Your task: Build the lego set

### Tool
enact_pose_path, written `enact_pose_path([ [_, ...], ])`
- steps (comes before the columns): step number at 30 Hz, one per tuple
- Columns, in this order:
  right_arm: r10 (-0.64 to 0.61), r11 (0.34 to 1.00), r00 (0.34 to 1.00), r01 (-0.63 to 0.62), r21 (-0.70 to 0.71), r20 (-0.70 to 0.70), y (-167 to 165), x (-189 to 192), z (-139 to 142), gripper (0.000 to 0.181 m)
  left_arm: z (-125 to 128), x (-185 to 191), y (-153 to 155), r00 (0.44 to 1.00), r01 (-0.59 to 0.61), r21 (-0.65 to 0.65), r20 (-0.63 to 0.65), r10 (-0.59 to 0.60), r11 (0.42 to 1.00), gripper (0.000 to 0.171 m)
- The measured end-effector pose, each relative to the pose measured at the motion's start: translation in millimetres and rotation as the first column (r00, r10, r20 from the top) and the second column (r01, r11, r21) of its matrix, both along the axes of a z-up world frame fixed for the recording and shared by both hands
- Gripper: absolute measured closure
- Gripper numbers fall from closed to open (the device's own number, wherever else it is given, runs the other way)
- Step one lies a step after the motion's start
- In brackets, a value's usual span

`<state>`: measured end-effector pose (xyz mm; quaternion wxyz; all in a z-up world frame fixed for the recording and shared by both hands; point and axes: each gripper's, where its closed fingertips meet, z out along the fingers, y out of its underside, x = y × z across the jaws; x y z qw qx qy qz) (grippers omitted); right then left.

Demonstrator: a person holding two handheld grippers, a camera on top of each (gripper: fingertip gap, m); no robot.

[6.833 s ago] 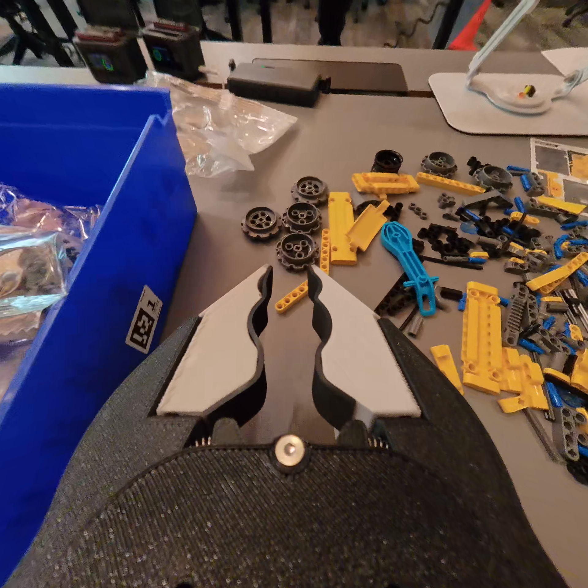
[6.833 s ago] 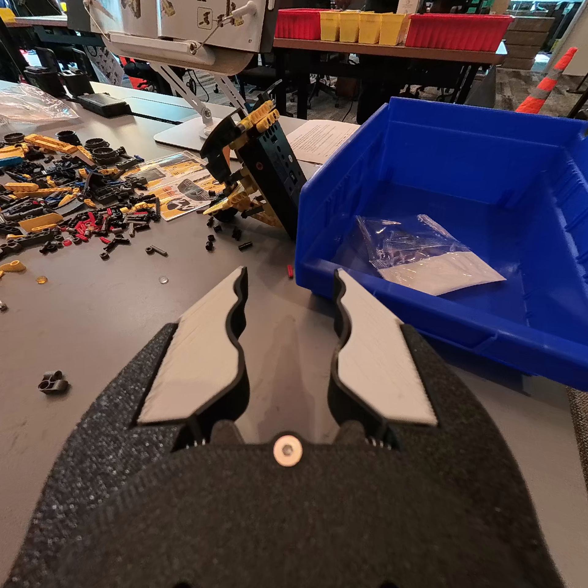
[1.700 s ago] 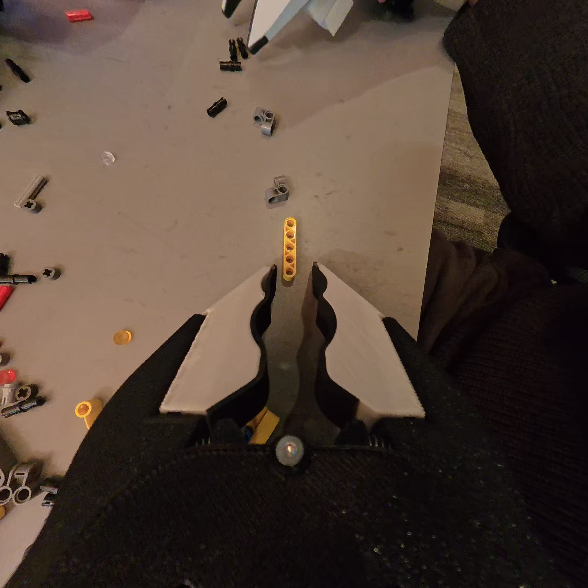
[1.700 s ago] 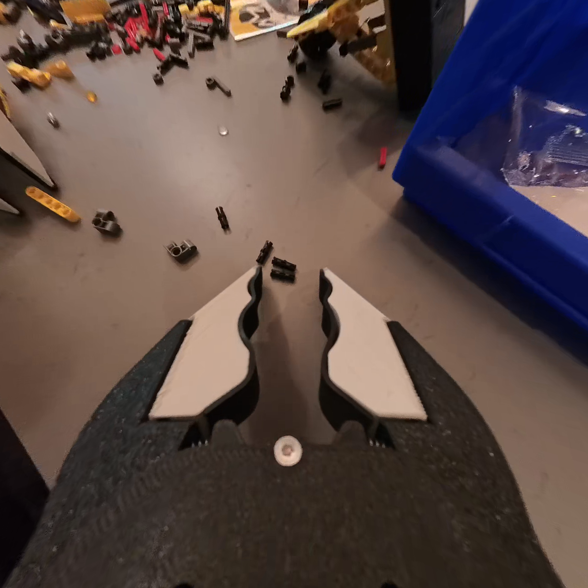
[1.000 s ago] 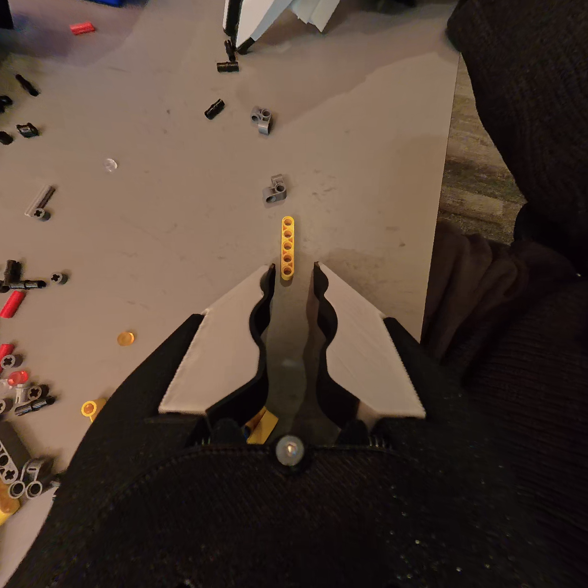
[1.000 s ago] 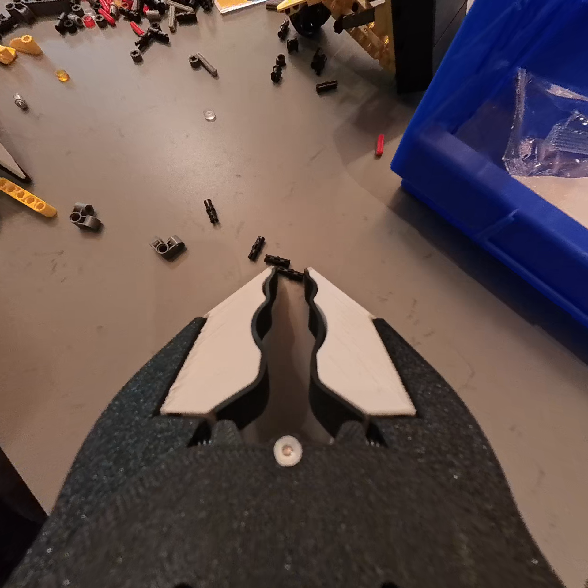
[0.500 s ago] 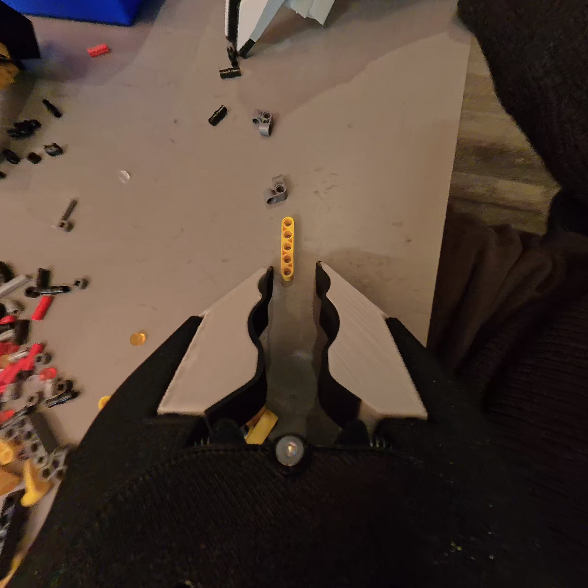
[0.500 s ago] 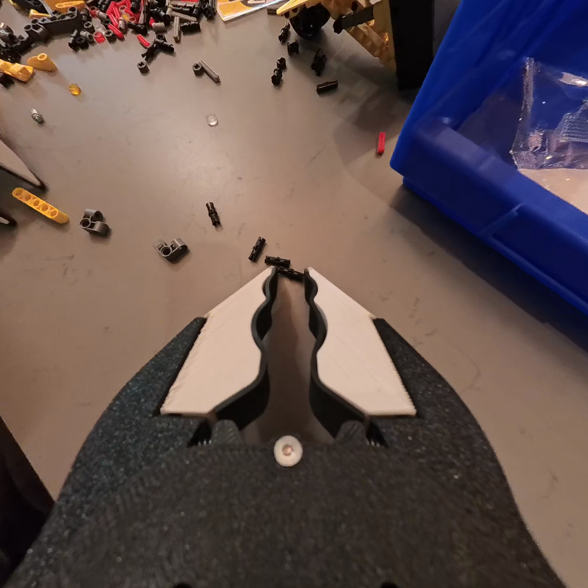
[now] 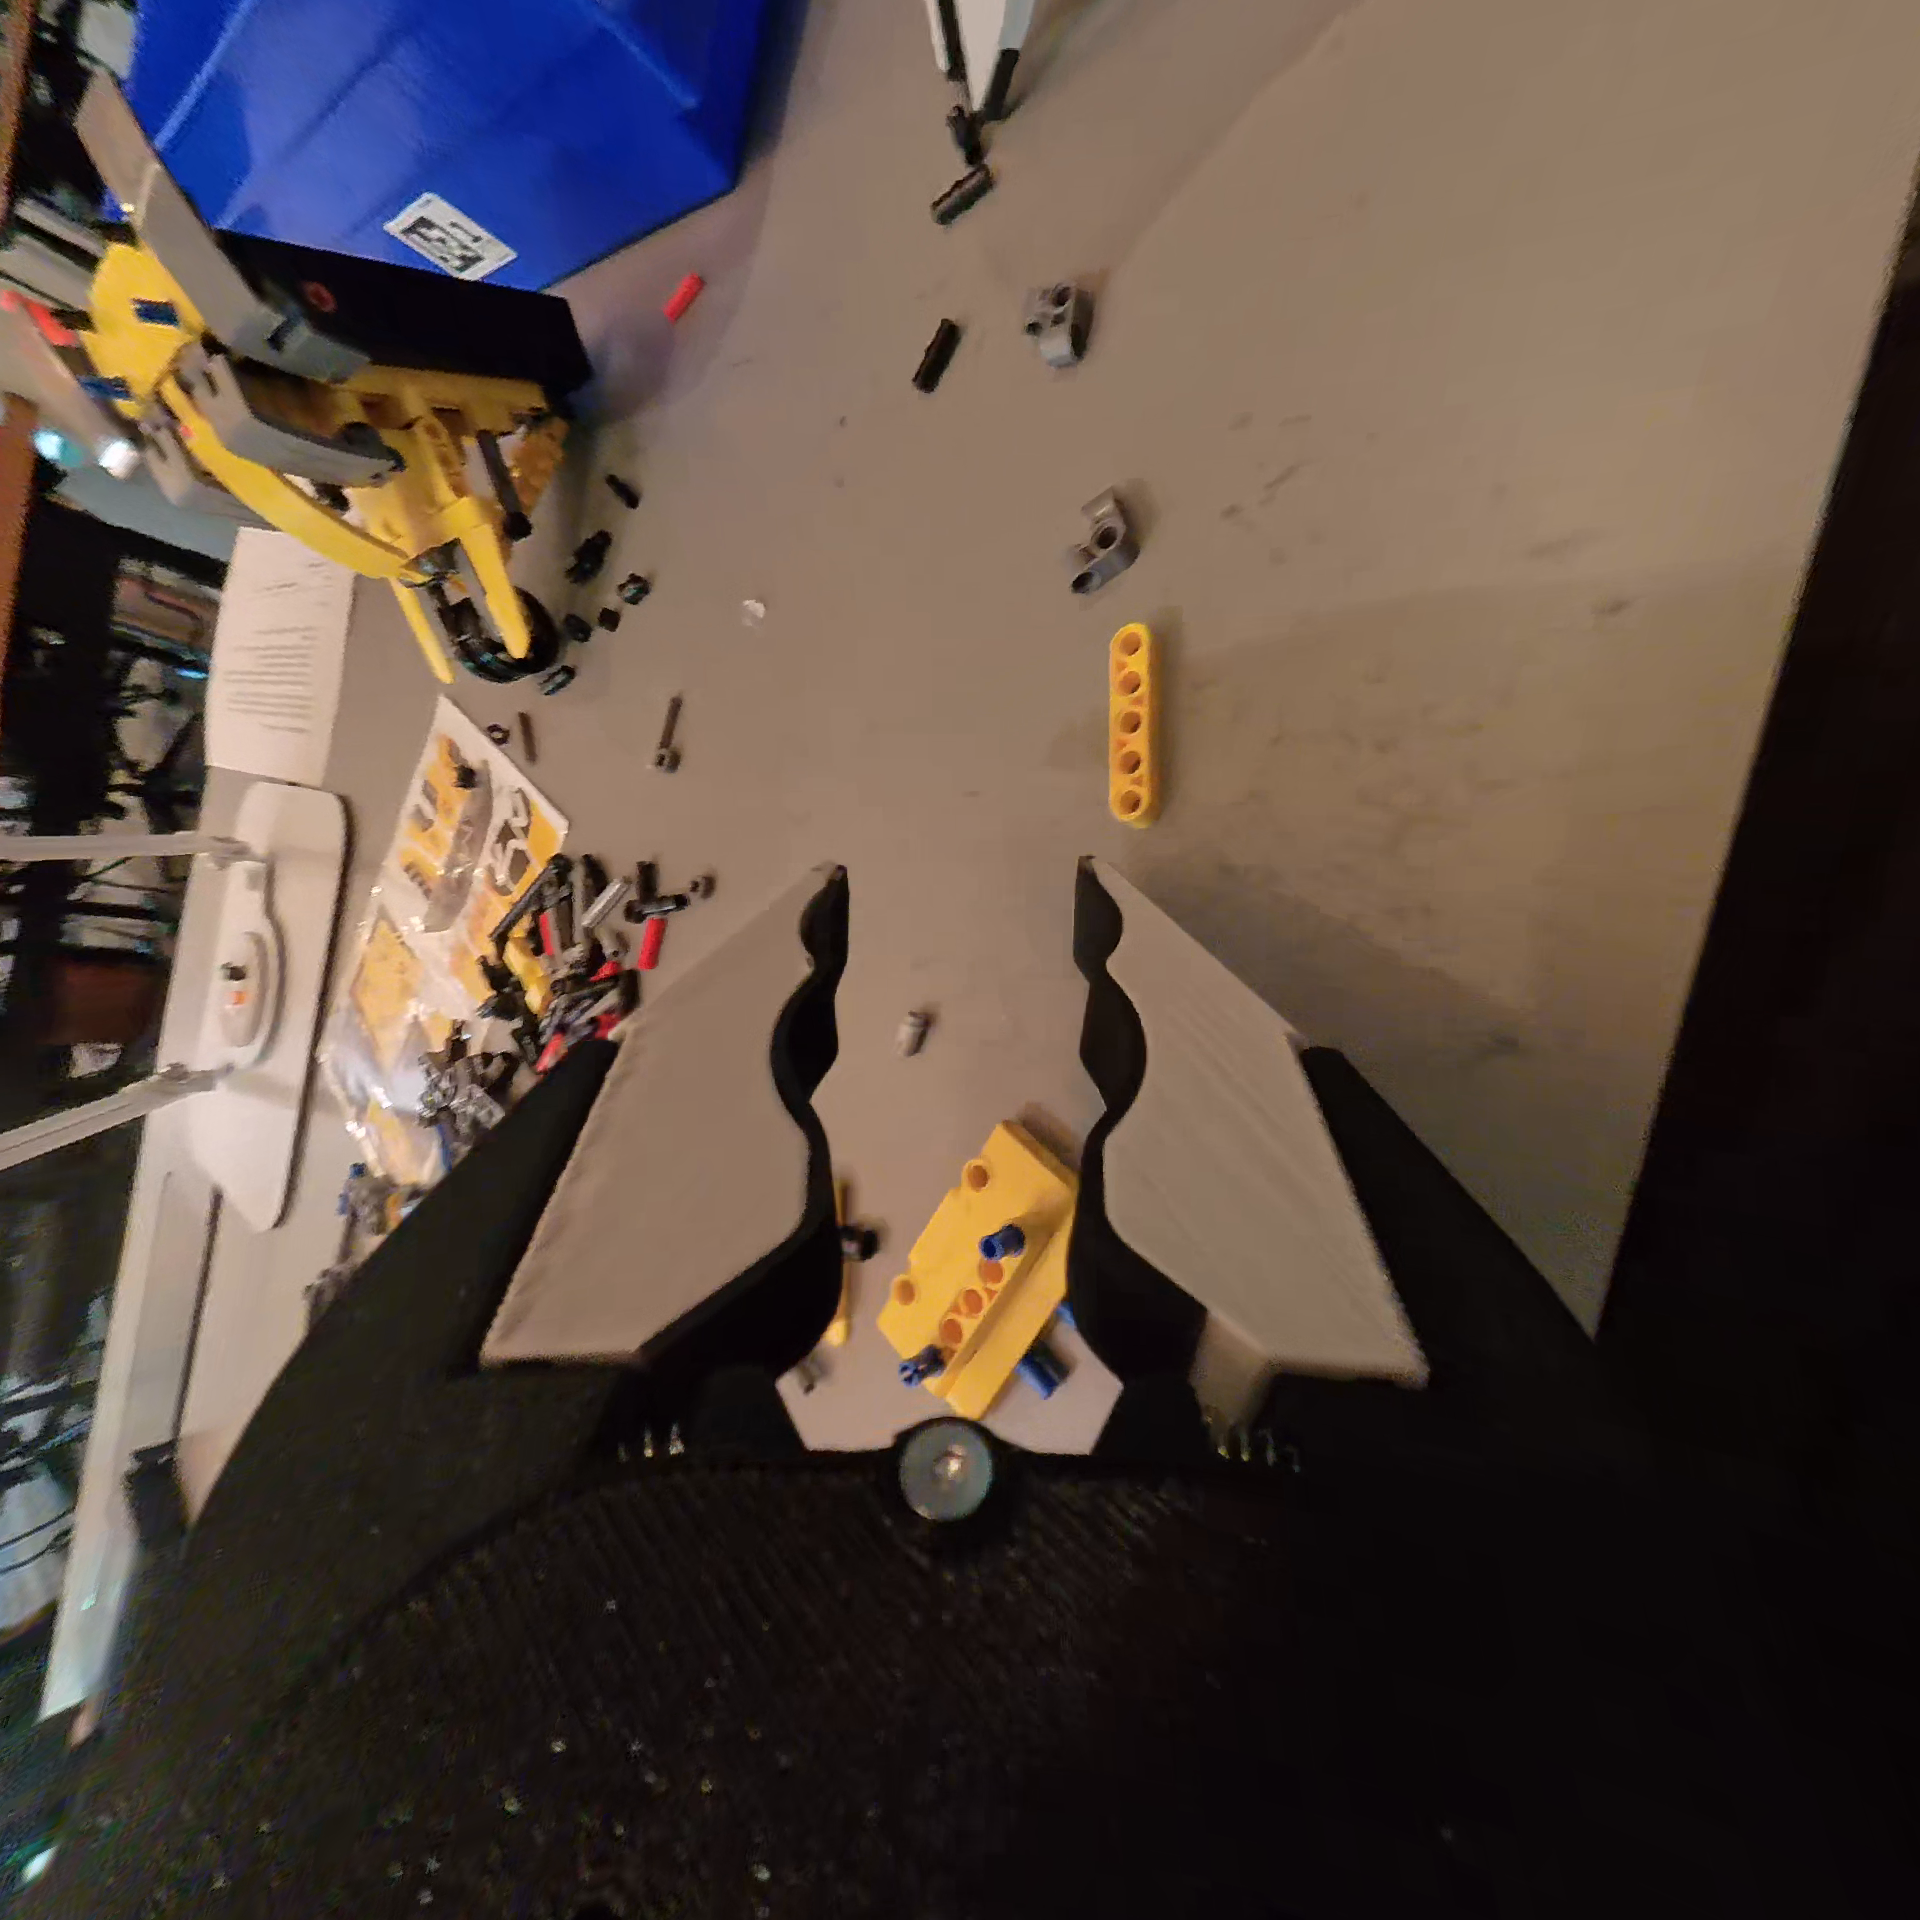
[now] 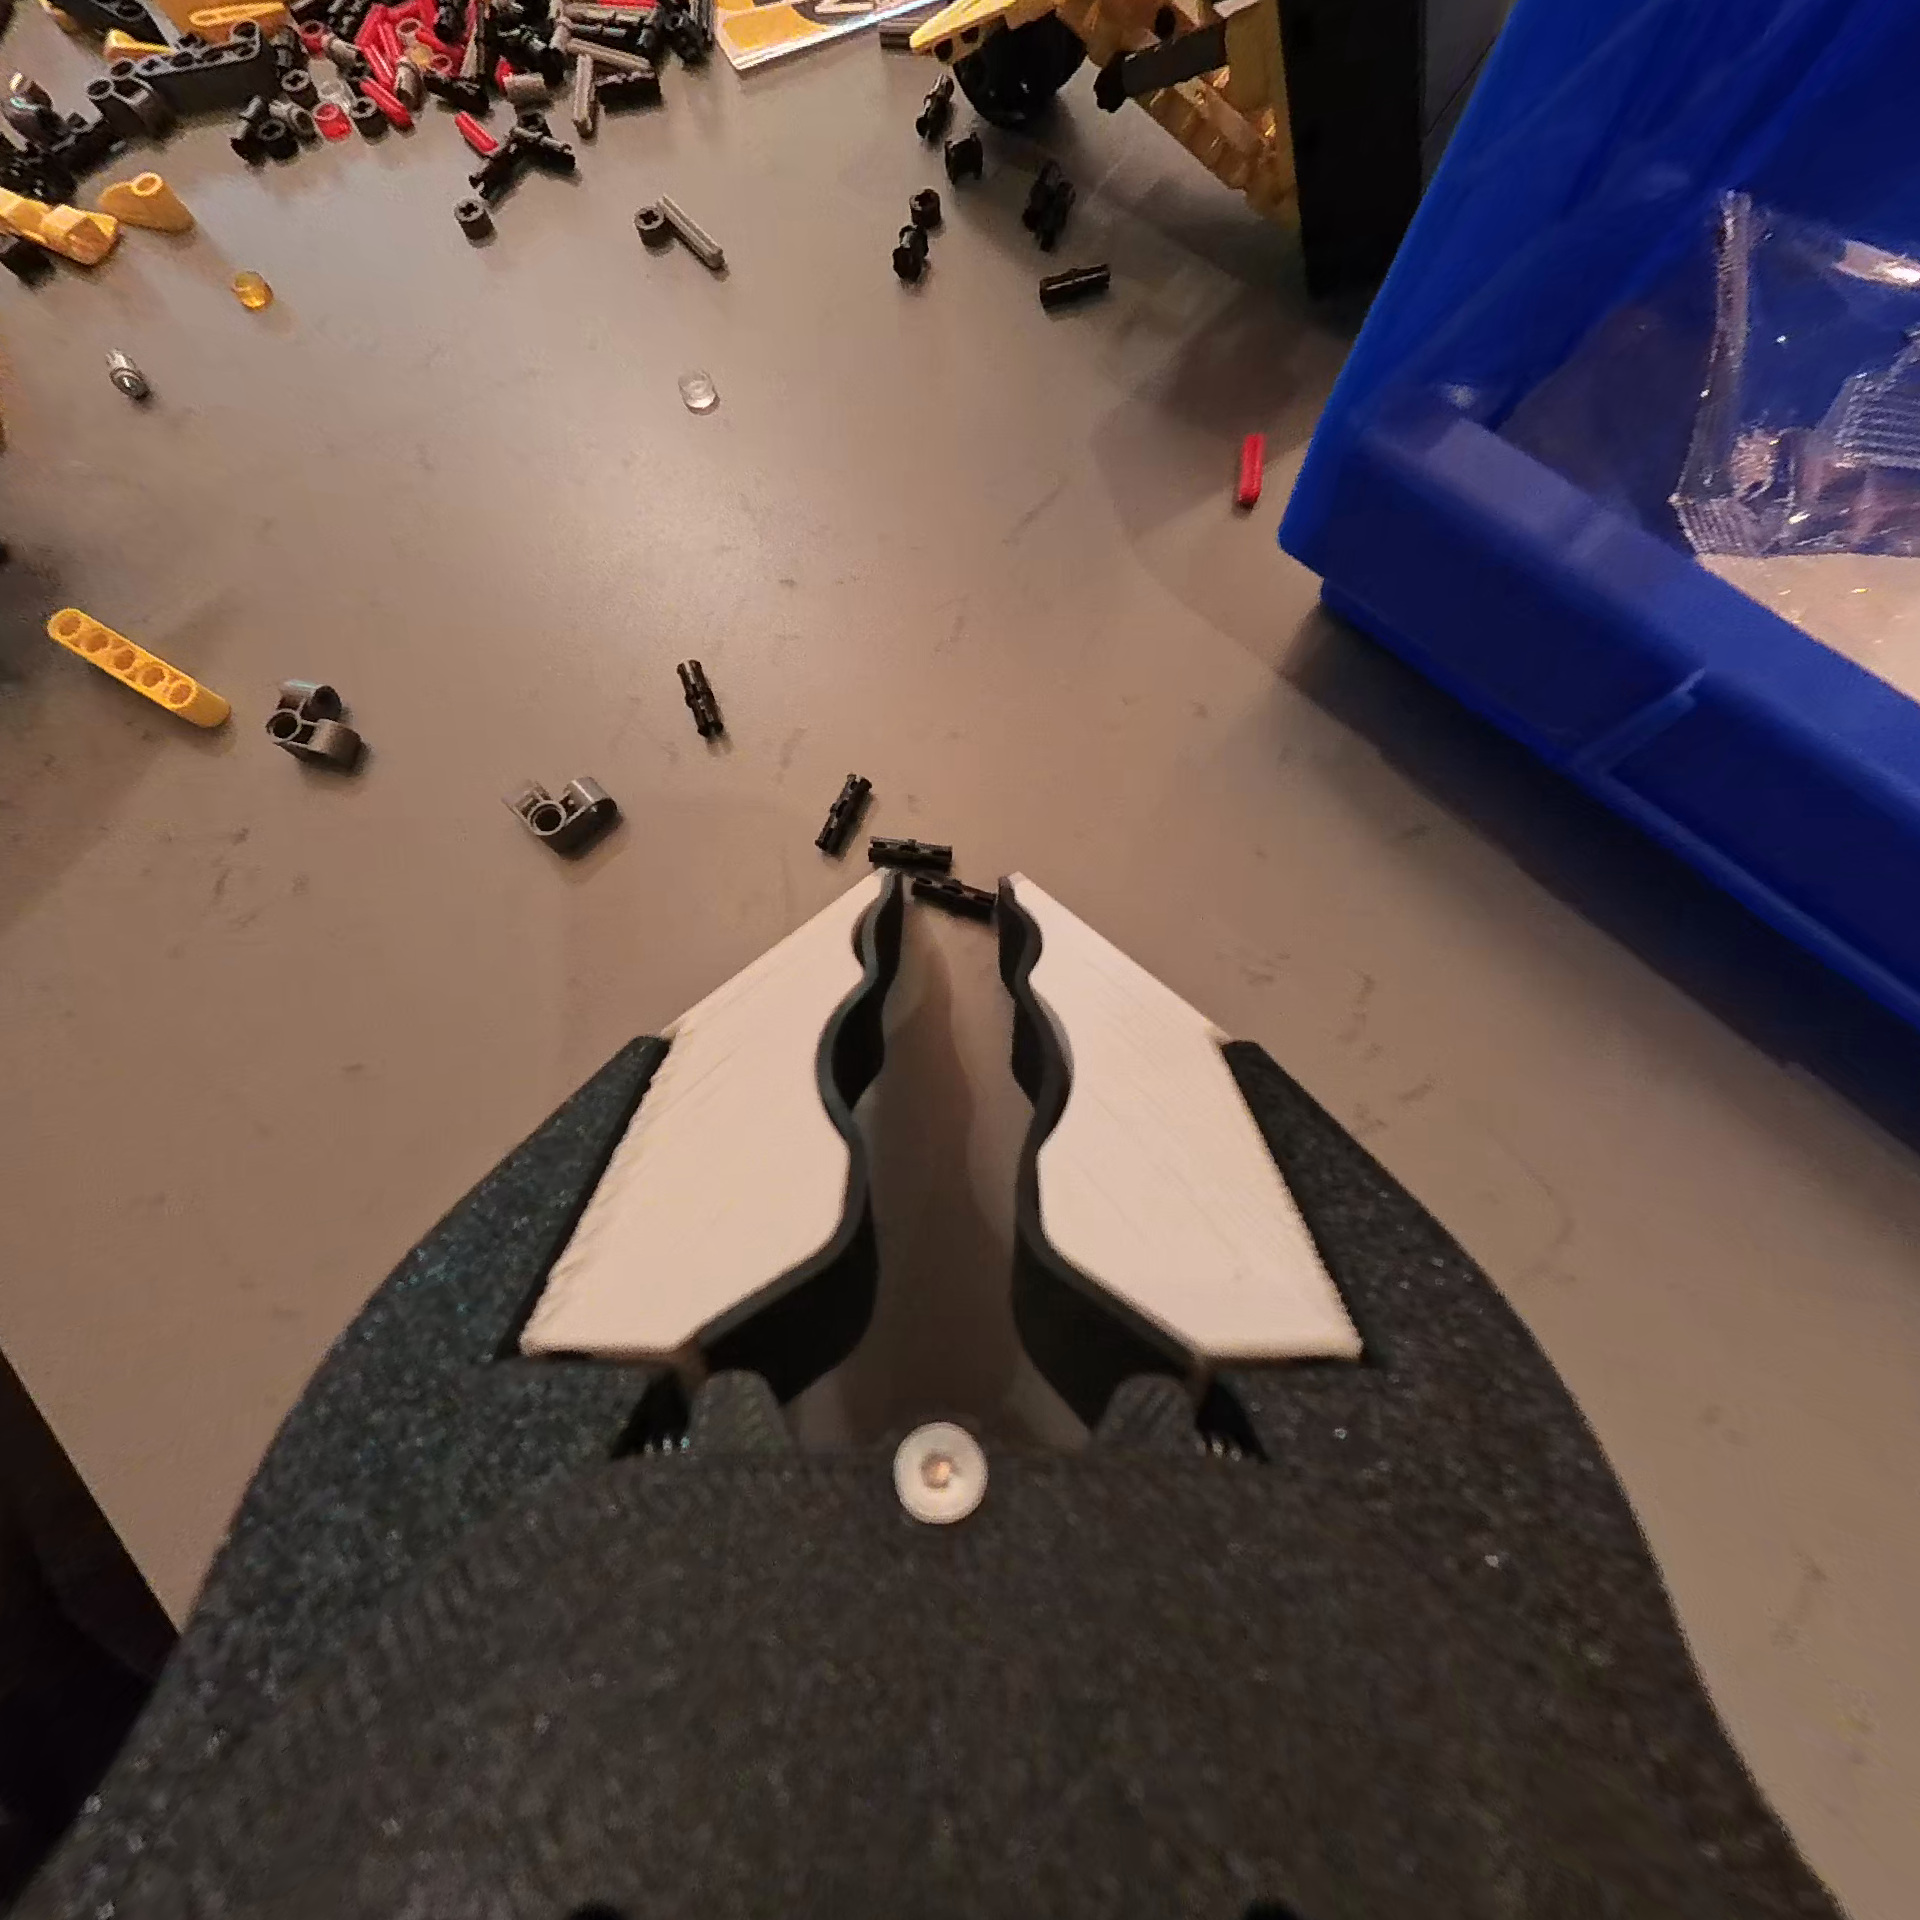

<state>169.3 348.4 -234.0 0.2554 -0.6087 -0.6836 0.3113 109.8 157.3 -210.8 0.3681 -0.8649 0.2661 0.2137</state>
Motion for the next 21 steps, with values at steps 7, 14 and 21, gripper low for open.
enact_pose_path([
  [7, 0.001, 0.999, 1.000, -0.001, -0.036, -0.004, 0, 0, 1, 0.146, 16, -22, 1, 0.997, -0.060, 0.065, -0.053, 0.064, 0.996, 0.130],
  [14, -0.008, 0.999, 1.000, 0.007, -0.051, -0.014, 1, 0, 3, 0.141, 36, -68, 2, 0.982, -0.177, 0.155, 0.091, 0.164, 0.972, 0.126],
  [21, -0.015, 0.997, 0.998, 0.011, -0.072, -0.056, 3, 0, 10, 0.138, 39, -144, -11, 0.917, -0.376, 0.178, 0.210, 0.338, 0.909, 0.125],
])
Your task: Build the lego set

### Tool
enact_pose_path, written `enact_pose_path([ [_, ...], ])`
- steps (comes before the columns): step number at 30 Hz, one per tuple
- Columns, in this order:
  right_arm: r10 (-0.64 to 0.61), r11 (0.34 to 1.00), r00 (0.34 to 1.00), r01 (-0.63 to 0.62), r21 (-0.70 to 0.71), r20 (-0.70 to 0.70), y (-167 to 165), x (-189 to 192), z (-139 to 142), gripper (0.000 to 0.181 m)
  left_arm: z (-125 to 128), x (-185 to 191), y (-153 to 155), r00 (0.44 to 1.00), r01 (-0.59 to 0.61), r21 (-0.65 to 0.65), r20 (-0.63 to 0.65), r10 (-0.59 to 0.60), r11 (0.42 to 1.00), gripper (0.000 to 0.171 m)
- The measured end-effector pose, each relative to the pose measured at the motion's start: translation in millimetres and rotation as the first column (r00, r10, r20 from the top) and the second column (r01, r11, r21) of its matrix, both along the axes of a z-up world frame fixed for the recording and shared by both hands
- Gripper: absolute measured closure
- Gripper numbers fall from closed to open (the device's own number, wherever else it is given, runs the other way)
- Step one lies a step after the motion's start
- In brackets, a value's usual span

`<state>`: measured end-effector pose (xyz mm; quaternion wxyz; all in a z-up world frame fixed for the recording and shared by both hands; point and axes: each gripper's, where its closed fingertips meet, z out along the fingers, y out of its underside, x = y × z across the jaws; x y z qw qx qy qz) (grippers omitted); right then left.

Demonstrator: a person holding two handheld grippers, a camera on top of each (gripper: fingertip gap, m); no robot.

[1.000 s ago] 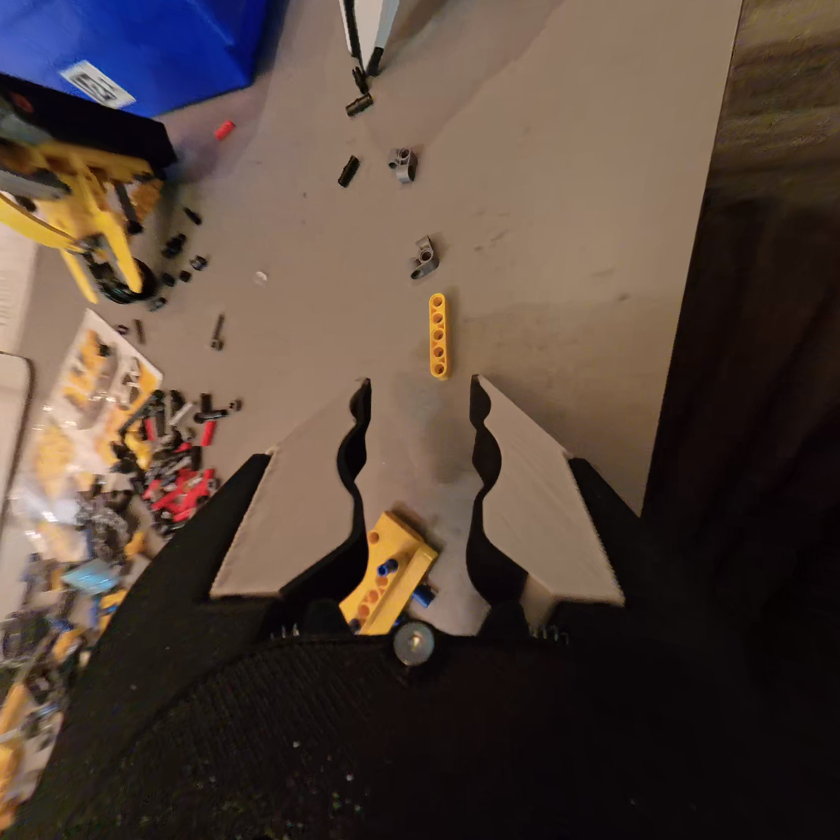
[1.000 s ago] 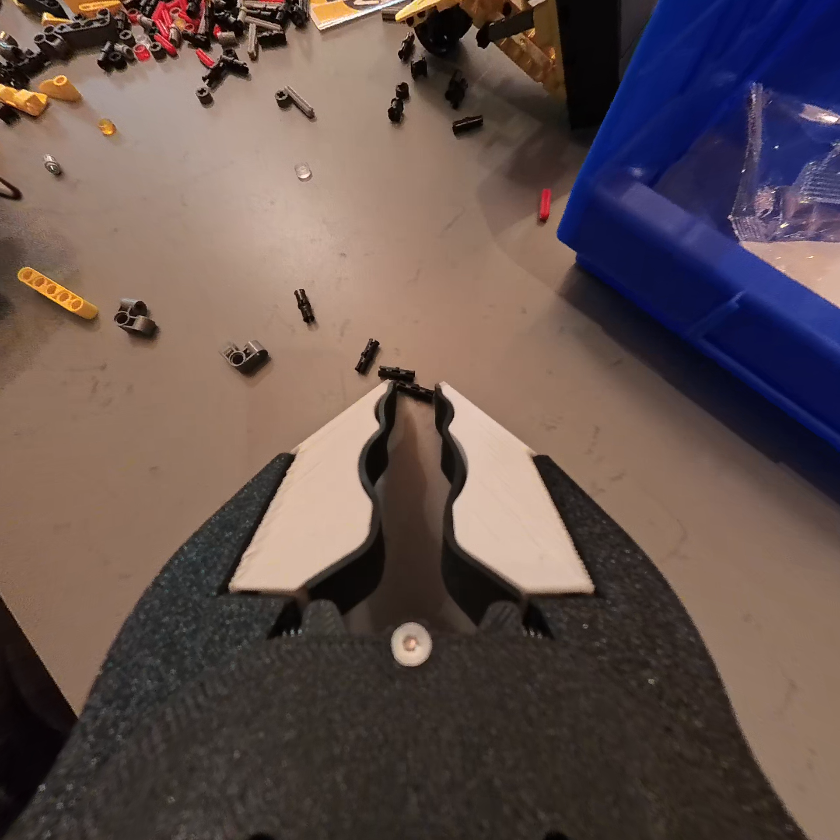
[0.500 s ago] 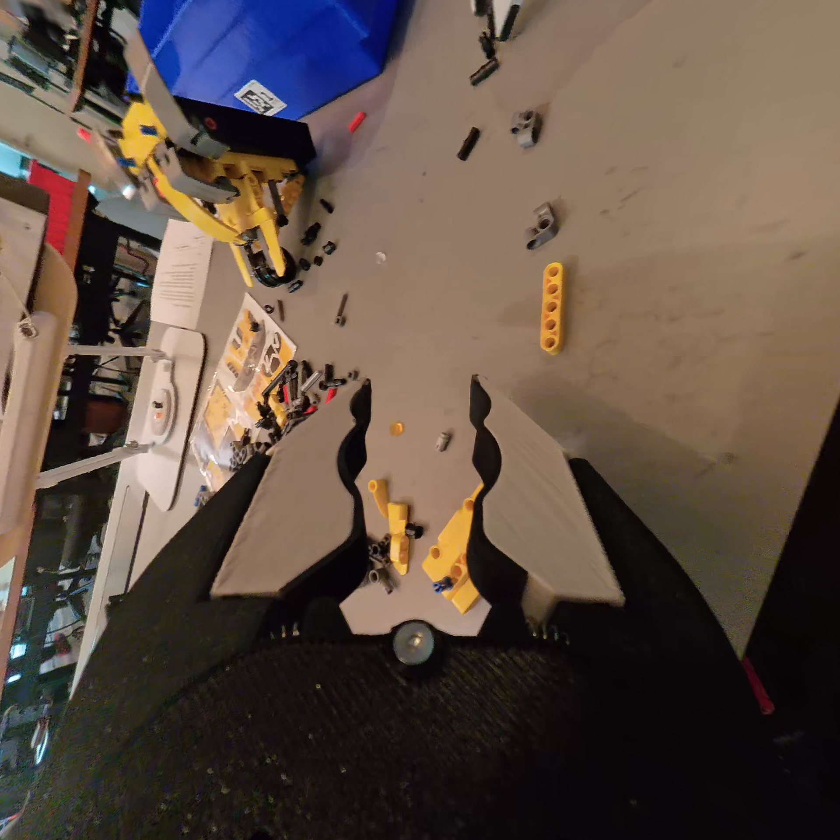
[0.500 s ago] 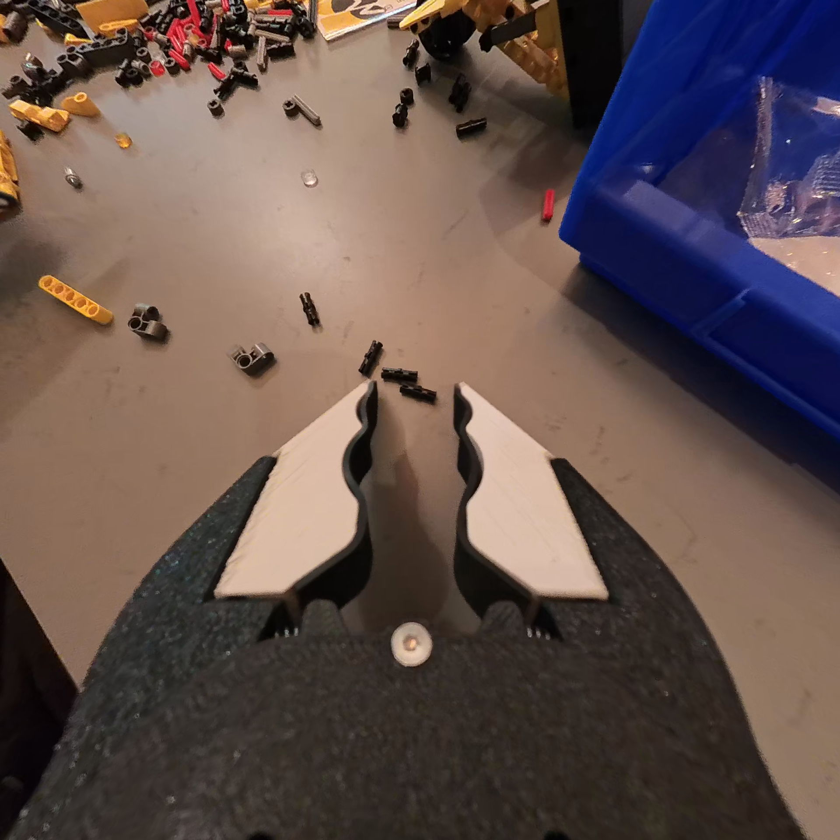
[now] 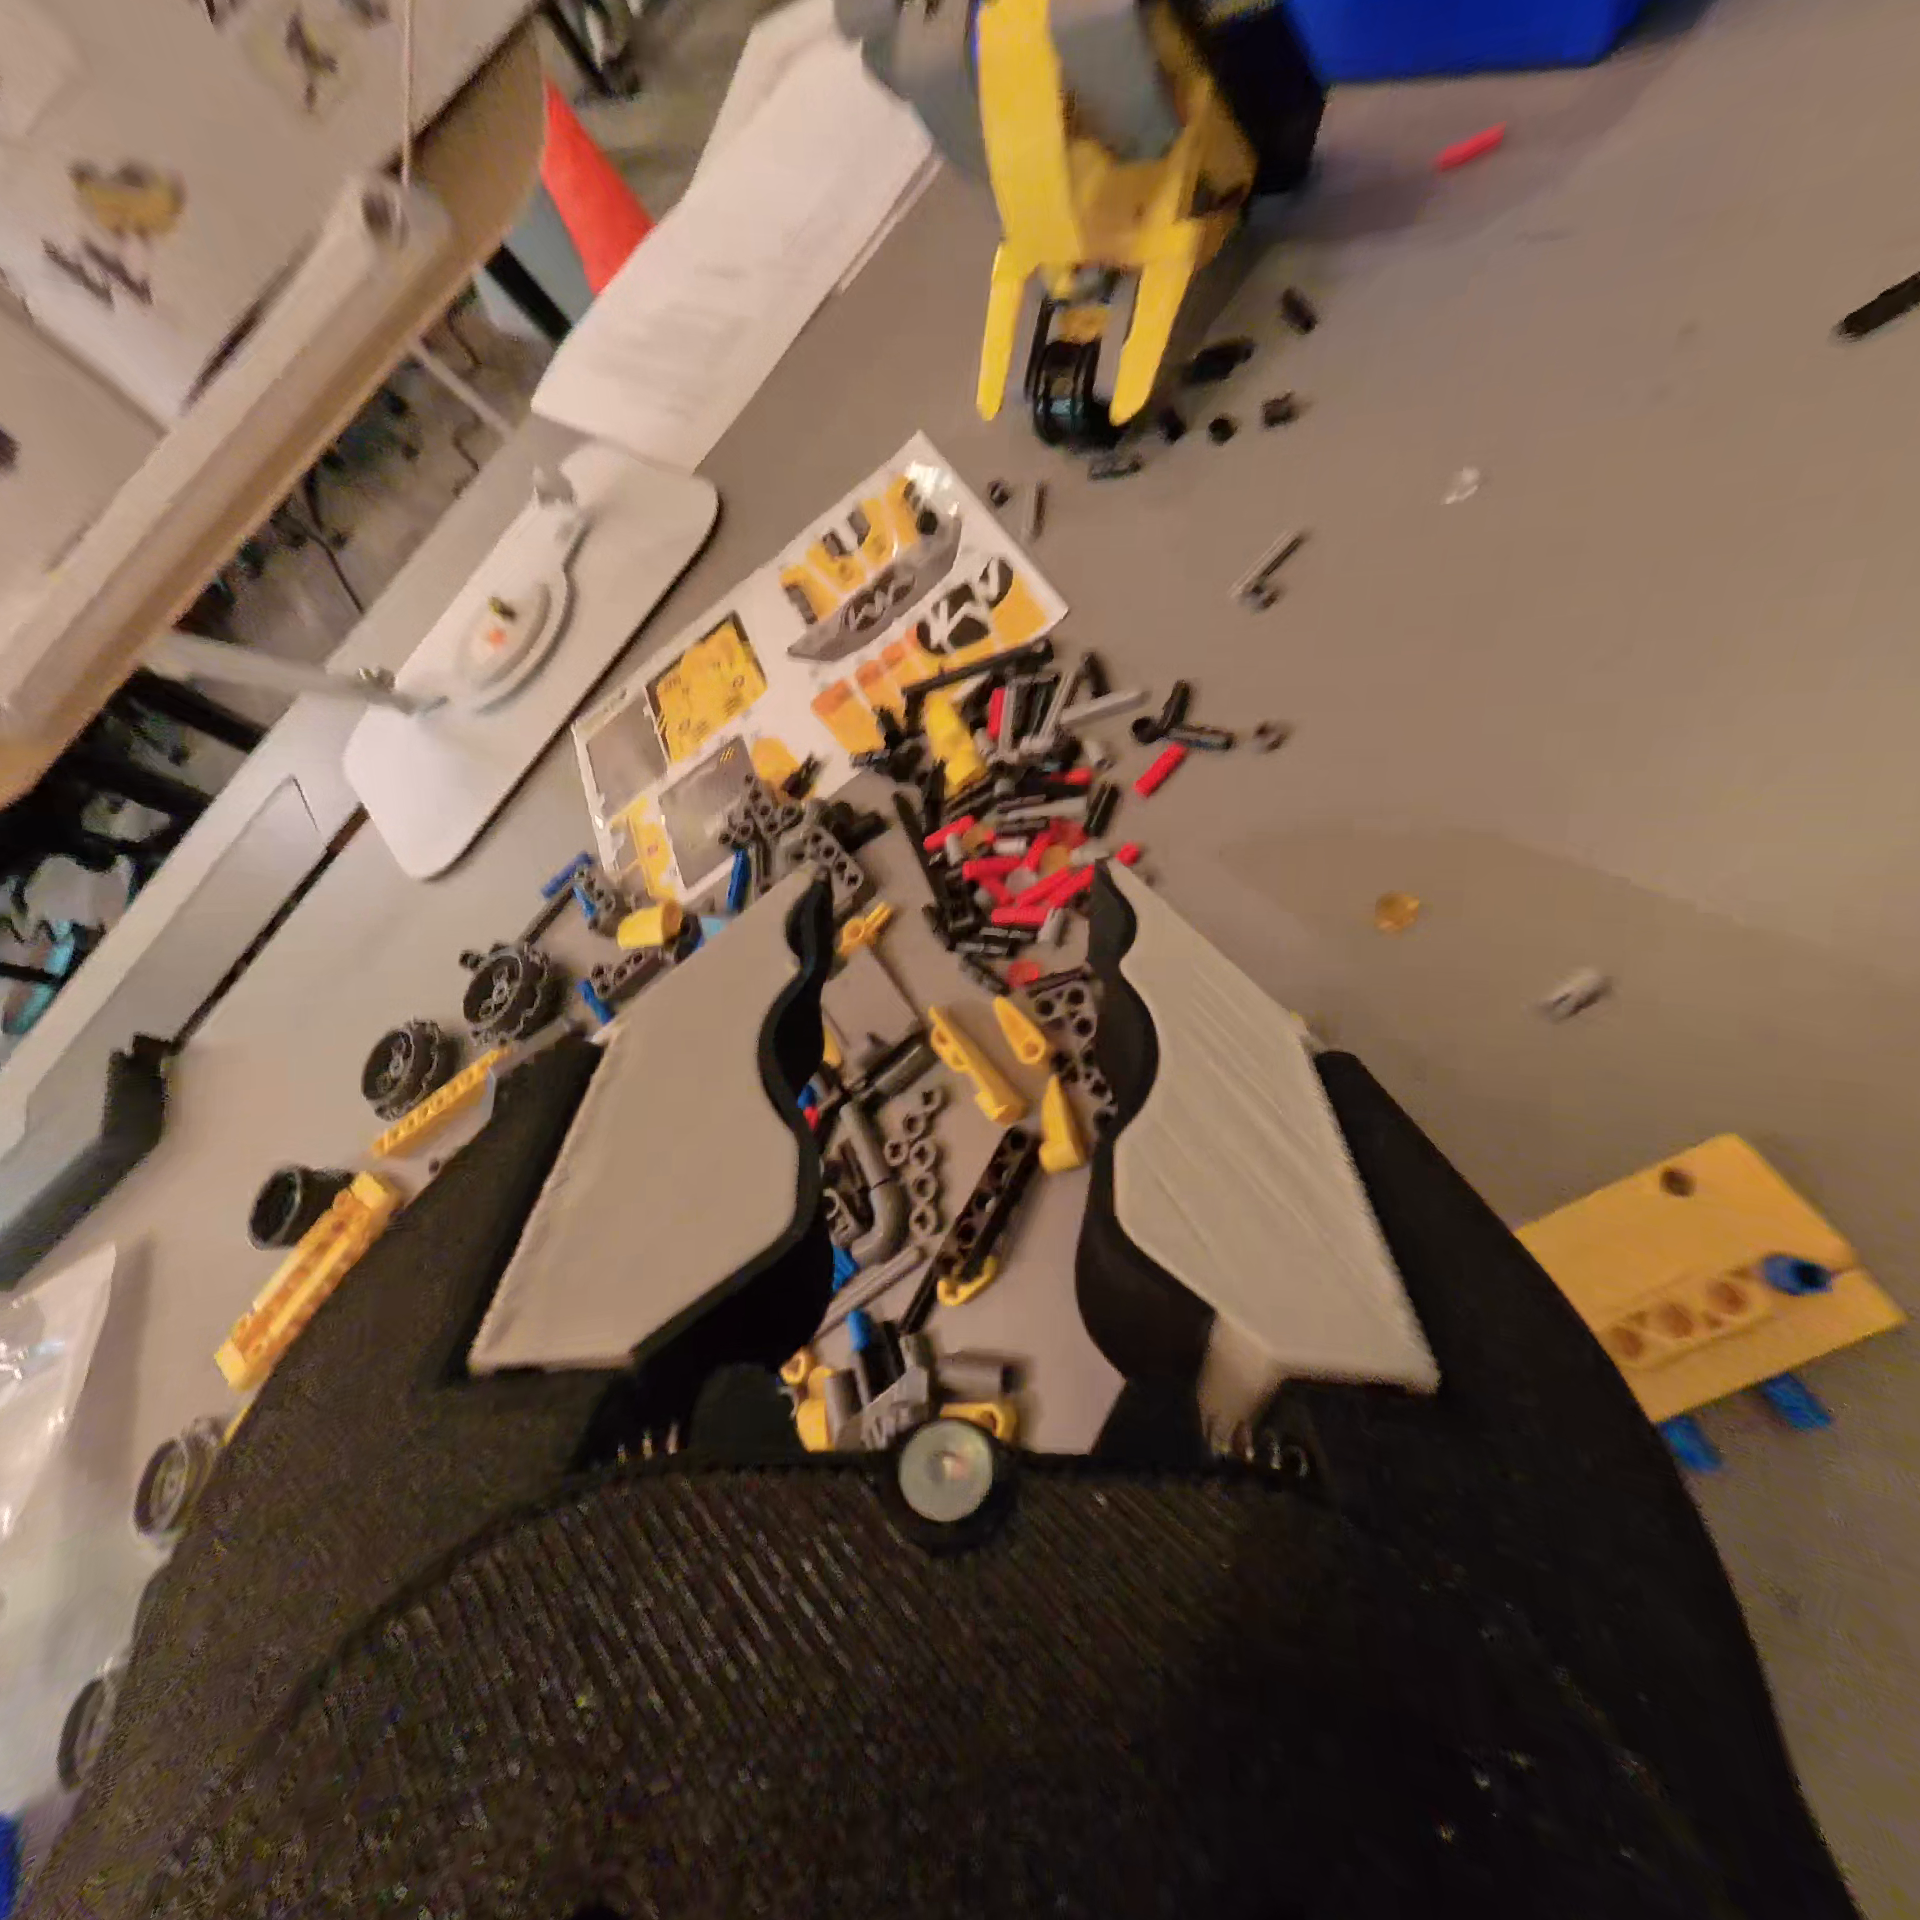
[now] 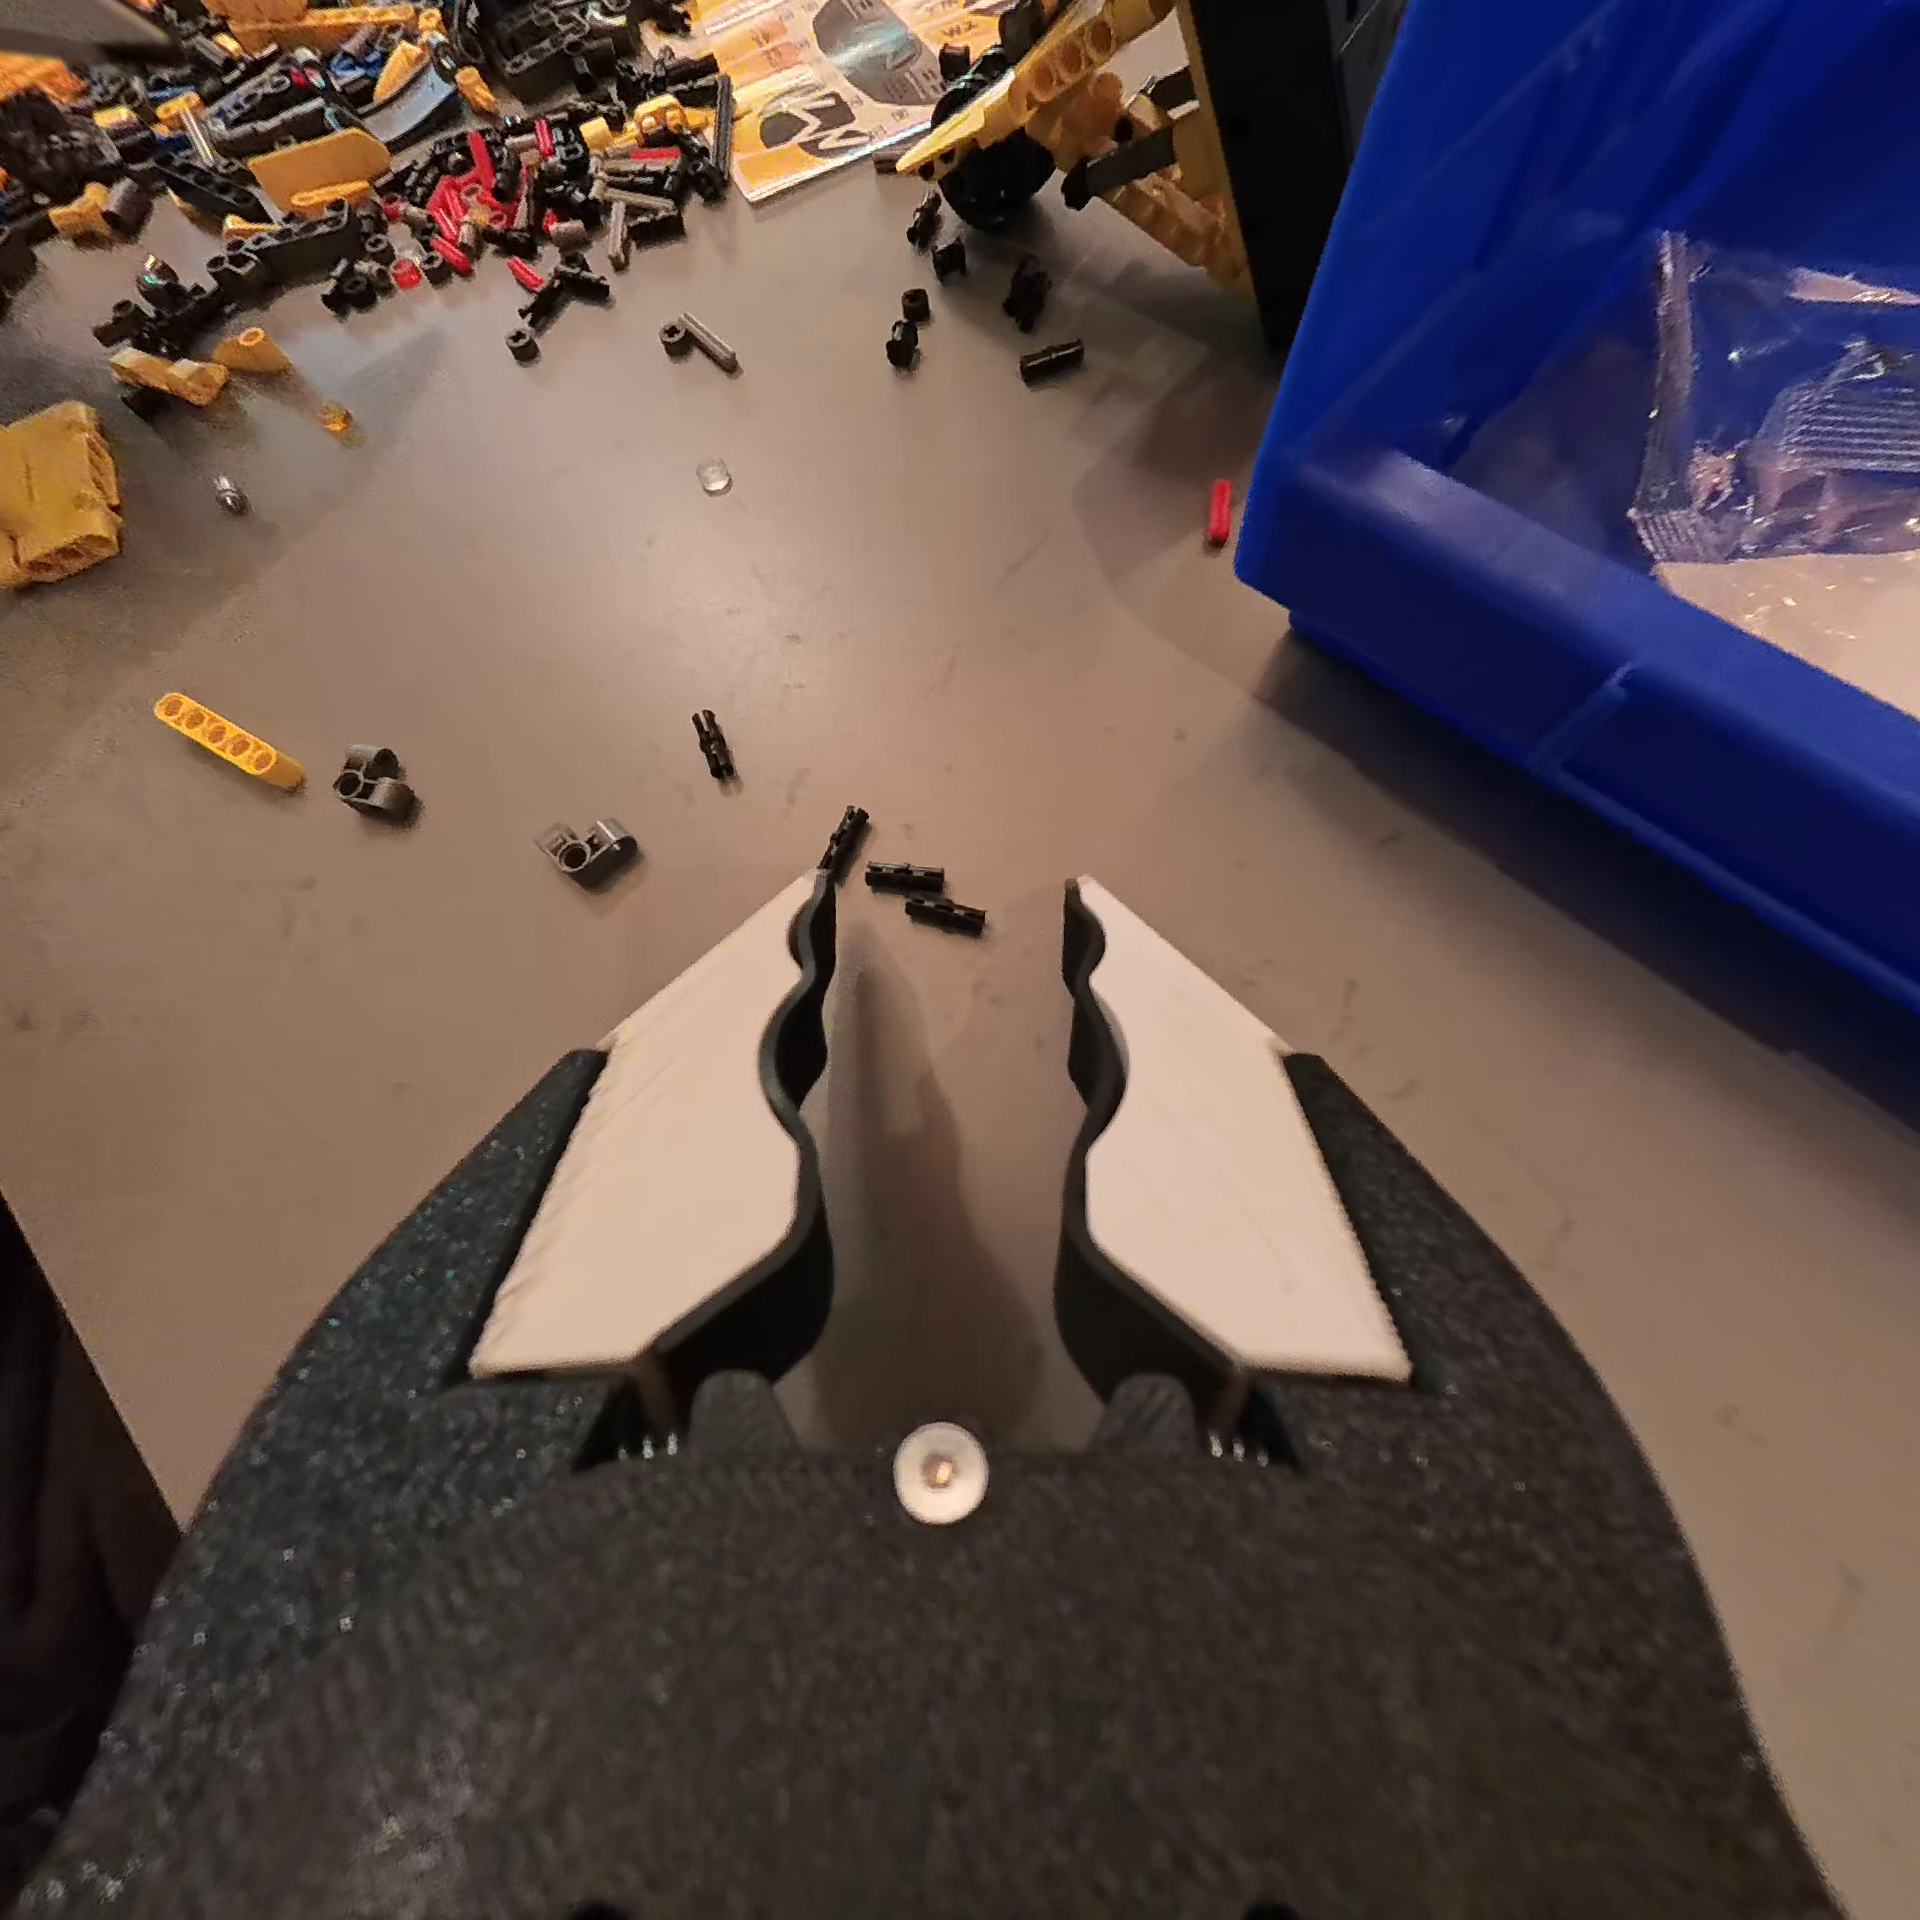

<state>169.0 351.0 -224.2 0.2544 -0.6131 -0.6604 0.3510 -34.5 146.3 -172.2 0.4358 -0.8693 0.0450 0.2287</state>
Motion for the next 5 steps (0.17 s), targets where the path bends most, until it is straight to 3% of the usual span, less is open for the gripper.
enact_pose_path([
  [5, -0.011, 1.000, 1.000, 0.011, 0.004, -0.001, 2, 0, 0, 0.138, -7, -23, -1, 0.998, -0.050, 0.032, 0.046, 0.049, 0.998, 0.145],
])
